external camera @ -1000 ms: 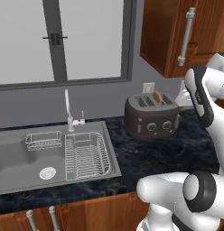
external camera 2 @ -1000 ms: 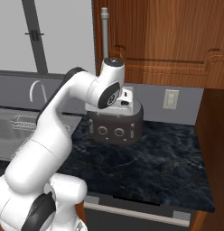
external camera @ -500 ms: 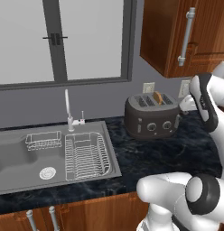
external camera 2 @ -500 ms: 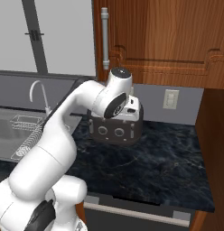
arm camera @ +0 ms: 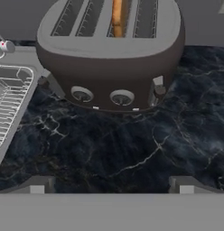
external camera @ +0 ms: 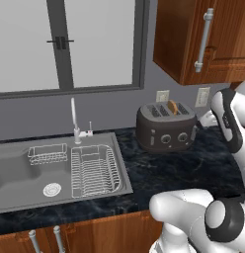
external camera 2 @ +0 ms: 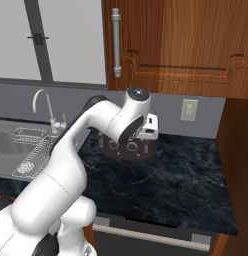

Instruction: Start the toaster. Once the lever pops up, take the bread to the plate on the dining counter.

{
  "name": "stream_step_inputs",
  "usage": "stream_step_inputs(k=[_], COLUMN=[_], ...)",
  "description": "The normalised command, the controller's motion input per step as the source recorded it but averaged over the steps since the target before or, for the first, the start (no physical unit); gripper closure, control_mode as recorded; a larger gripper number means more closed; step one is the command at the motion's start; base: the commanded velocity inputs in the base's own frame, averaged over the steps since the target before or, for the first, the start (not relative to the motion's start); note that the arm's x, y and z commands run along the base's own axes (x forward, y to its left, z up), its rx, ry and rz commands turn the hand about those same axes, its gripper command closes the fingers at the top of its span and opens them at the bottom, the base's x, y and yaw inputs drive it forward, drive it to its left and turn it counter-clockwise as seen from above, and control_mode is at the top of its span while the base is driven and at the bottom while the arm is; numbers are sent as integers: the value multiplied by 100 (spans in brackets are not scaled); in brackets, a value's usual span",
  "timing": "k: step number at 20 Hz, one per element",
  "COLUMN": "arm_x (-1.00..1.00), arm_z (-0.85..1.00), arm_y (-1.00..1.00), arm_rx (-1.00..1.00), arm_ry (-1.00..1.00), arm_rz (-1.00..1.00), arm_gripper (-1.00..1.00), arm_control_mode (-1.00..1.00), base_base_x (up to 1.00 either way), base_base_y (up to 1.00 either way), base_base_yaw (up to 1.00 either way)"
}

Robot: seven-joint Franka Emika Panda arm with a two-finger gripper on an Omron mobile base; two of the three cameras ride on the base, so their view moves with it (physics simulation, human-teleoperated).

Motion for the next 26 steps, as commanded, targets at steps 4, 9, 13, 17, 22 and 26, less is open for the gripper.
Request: stream_step_inputs(k=[4, 9, 13, 17, 22, 26], arm_x=[3, 16, 16, 16, 17, 23], arm_z=[-8, -1, 0, 0, -3, -12], arm_y=[-9, -6, -16, -17, -18, -8], arm_rx=[0, 0, 0, 0, 0, 0], arm_ry=[-2, 0, 0, 0, 0, 0], arm_rz=[0, 0, 0, 0, 0, 0], arm_gripper=[-100, -100, -100, -100, -100, -100], arm_control_mode=[-100, -100, -100, -100, -100, -100], base_base_x=[0, 0, 0, 0, 0, 0], base_base_y=[0, 0, 0, 0, 0, 0], base_base_yaw=[0, 0, 0, 0, 0, 0])
